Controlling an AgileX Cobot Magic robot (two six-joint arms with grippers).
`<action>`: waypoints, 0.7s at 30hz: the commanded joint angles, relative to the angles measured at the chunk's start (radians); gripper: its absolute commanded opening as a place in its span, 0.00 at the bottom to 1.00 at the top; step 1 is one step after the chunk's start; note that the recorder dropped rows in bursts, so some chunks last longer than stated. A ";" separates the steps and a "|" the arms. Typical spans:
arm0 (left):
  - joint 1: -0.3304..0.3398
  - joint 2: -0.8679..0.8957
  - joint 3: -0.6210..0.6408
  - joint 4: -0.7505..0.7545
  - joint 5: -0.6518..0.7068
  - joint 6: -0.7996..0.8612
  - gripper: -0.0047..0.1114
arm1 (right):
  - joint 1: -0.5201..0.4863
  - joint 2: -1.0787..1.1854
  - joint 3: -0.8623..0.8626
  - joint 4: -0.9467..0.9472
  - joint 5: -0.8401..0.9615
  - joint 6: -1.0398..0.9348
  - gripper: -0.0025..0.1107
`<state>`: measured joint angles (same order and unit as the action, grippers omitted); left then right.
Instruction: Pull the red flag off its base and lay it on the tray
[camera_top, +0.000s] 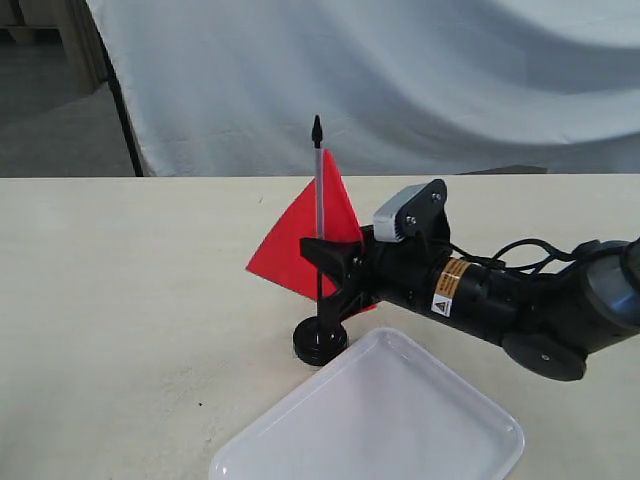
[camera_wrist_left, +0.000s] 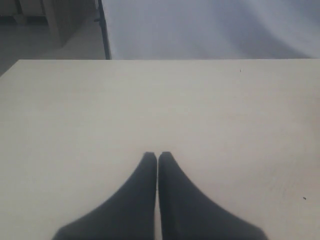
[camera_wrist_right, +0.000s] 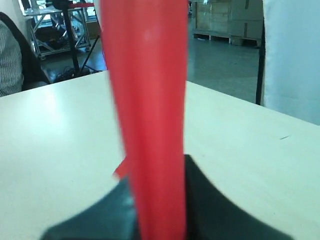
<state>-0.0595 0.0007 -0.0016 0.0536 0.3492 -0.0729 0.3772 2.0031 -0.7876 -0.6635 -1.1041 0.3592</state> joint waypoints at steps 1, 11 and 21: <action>-0.005 -0.001 0.002 -0.006 -0.006 -0.002 0.05 | 0.011 -0.007 -0.014 -0.002 0.034 0.012 0.02; -0.005 -0.001 0.002 -0.006 -0.006 -0.002 0.05 | -0.103 -0.372 -0.013 -0.325 0.313 0.261 0.02; -0.005 -0.001 0.002 -0.006 -0.006 -0.002 0.05 | 0.197 -0.693 0.035 -0.771 1.340 0.215 0.02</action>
<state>-0.0595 0.0007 -0.0016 0.0536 0.3492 -0.0729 0.4769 1.3150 -0.7826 -1.3940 0.0361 0.6605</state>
